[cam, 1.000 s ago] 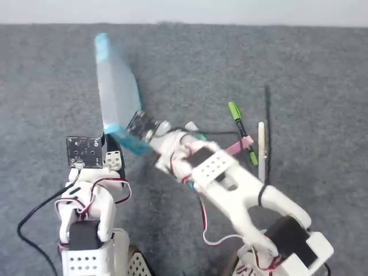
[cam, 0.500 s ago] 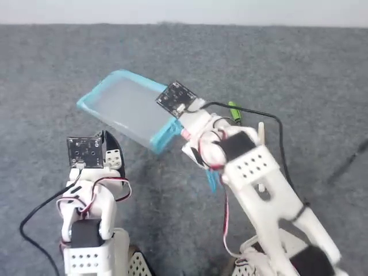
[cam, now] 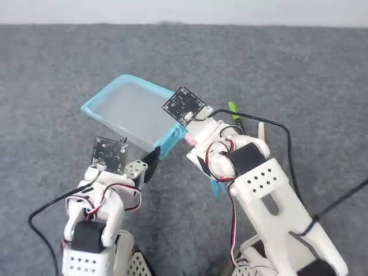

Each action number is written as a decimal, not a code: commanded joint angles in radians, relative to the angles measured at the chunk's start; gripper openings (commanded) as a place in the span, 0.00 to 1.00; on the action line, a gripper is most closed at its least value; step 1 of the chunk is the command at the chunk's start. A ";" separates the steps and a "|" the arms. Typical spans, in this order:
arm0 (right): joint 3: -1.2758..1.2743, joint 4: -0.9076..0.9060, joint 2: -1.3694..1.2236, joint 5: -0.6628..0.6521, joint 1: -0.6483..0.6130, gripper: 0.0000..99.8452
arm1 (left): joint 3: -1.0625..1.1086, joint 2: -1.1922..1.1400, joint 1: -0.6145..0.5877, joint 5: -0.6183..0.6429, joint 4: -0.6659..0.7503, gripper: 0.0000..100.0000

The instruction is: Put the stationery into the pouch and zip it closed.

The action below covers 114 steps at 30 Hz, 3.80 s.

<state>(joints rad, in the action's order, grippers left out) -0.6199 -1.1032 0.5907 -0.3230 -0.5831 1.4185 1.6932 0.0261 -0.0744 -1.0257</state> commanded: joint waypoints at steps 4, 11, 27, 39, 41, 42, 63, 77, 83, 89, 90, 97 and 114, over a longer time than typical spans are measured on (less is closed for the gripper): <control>0.124 -0.097 0.059 0.025 0.013 0.01 | 0.018 -0.017 0.021 -0.032 0.081 0.25; 0.282 -0.251 0.050 0.034 0.008 0.01 | 0.038 -0.018 0.060 -0.049 0.095 0.25; 0.279 -0.228 0.047 0.058 -0.064 0.01 | 0.010 -0.017 0.064 -0.015 0.086 0.31; 0.276 -0.188 -0.036 0.060 -0.065 0.01 | -0.054 -0.015 0.063 0.002 0.040 0.31; 0.275 -0.186 -0.048 0.060 -0.064 0.01 | -0.059 -0.015 0.057 0.017 0.060 0.30; 0.275 -0.186 -0.050 0.060 -0.062 0.01 | -0.056 -0.017 0.057 0.035 0.087 0.29; 0.269 -0.122 -0.056 0.063 0.002 0.01 | -0.154 -0.423 0.057 0.009 0.178 0.32; 0.239 -0.260 0.088 0.035 0.008 0.01 | -0.054 -0.428 -0.086 -0.034 0.296 0.32; 0.221 -0.332 0.183 -0.029 0.004 0.01 | -0.024 -0.428 -0.095 -0.035 0.350 0.32; 0.212 -0.398 0.263 -0.072 0.001 0.01 | -0.021 -0.428 -0.178 -0.017 0.400 0.32; 0.199 -0.390 0.269 -0.074 -0.007 0.01 | -0.021 -0.428 -0.178 0.000 0.402 0.32; 0.049 -0.311 0.282 -0.107 -0.214 0.01 | 0.012 -0.422 -0.110 0.025 0.443 0.32; -0.003 -0.315 0.447 -0.140 -0.312 0.01 | 0.116 -0.427 0.012 0.023 0.600 0.32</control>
<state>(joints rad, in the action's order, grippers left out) -0.6168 -1.4131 0.9789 -0.4473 -0.8807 1.5505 1.2712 0.0046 -0.0637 -0.4611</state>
